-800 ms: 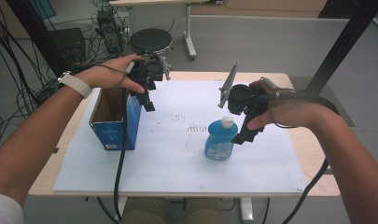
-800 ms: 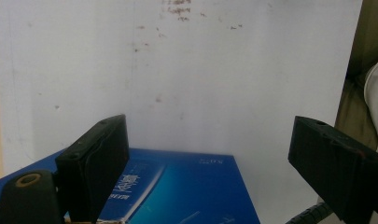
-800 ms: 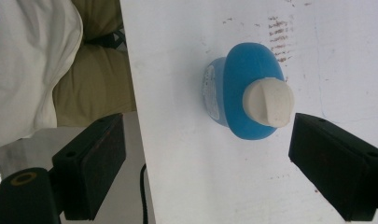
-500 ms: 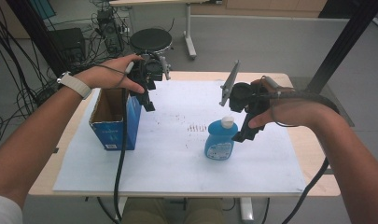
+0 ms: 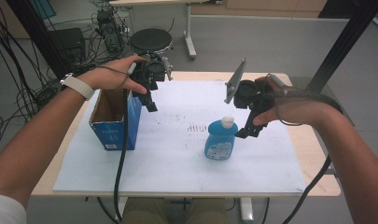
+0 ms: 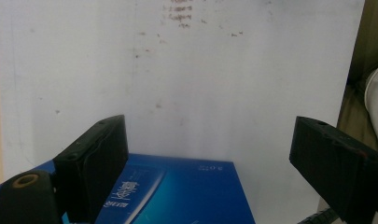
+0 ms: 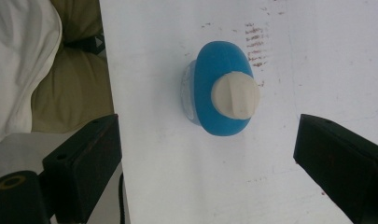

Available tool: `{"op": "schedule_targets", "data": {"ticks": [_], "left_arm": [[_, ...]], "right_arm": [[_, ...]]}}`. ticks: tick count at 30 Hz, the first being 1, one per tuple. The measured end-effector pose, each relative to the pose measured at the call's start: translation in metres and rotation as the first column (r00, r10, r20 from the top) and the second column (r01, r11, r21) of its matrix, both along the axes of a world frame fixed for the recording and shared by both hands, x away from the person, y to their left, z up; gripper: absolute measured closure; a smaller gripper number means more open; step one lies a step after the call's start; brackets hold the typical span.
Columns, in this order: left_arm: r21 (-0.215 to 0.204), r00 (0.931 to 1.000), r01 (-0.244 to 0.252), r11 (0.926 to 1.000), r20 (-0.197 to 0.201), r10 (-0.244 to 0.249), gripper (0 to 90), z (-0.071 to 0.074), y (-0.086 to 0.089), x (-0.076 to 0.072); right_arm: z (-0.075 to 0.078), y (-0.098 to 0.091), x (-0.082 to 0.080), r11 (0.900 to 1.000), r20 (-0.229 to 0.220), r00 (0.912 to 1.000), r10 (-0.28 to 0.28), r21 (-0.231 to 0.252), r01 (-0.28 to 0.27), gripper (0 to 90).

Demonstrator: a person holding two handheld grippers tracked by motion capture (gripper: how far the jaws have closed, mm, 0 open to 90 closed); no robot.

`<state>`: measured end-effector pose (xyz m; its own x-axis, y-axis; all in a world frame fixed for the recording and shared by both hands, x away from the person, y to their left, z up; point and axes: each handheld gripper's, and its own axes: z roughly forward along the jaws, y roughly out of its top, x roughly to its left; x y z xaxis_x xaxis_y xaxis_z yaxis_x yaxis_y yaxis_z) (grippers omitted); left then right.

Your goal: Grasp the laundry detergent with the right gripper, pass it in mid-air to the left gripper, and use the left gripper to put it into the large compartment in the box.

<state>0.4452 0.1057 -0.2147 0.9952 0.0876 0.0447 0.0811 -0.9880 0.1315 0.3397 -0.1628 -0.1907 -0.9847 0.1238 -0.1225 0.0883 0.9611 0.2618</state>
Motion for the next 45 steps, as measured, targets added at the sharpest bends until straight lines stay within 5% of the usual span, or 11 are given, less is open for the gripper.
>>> {"op": "schedule_targets", "data": {"ticks": [12,45], "left_arm": [[-0.005,0.9999,-0.013,0.9999,0.000,0.013,11.9,-0.003,-0.001,-0.005],[-0.013,0.9997,-0.025,0.9996,-0.007,0.025,12.0,-0.016,-0.006,-0.010]], "right_arm": [[-0.004,-0.014,0.011,0.9985,0.014,0.9999,0.002,0.054,-0.003,7.0],[-0.052,-0.040,0.033,0.9825,-0.021,0.9993,0.031,0.184,-0.027,7.1]]}}
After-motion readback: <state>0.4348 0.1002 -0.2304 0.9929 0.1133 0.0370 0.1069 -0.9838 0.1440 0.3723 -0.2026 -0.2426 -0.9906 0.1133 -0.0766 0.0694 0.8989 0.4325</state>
